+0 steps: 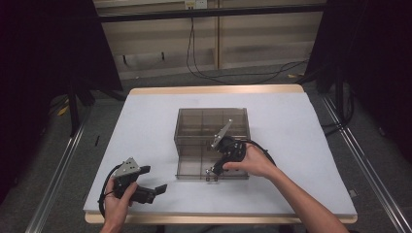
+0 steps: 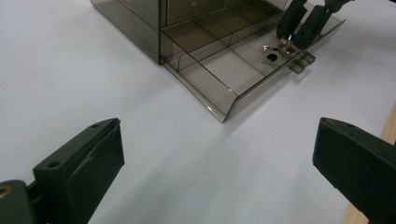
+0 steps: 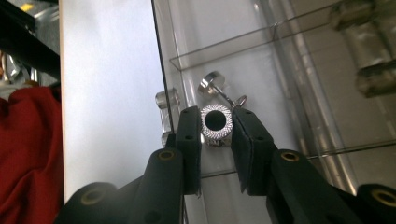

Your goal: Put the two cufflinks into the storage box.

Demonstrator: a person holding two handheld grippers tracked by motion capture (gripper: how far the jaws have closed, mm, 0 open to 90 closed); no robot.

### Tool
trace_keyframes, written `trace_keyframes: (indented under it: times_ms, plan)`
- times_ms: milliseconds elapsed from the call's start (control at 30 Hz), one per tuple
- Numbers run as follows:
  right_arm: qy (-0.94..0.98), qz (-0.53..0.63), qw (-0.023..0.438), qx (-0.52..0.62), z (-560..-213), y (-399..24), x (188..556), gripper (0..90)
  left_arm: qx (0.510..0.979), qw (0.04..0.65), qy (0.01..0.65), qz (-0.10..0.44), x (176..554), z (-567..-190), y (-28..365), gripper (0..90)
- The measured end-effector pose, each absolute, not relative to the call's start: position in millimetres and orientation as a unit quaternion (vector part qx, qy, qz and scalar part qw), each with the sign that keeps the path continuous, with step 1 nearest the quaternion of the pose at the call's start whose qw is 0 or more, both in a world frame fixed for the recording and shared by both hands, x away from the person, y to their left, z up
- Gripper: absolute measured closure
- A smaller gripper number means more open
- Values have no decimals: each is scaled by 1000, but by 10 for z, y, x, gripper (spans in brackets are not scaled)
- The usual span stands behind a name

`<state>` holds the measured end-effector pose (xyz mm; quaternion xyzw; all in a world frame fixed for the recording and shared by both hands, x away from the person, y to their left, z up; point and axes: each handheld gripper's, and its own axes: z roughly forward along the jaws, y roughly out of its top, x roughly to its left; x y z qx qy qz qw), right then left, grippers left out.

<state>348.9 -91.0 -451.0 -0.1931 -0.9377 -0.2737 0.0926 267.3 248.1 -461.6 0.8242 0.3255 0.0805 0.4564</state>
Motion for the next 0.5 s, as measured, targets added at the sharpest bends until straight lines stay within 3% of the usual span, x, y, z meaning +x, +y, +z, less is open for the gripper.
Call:
trace_keyframes:
  times_ms: [500]
  plan:
    - [-942, -258, 83, -197, -4544, -865, 3472, 708, 824, 457, 326, 80, 2671, -4614, 2487, 20]
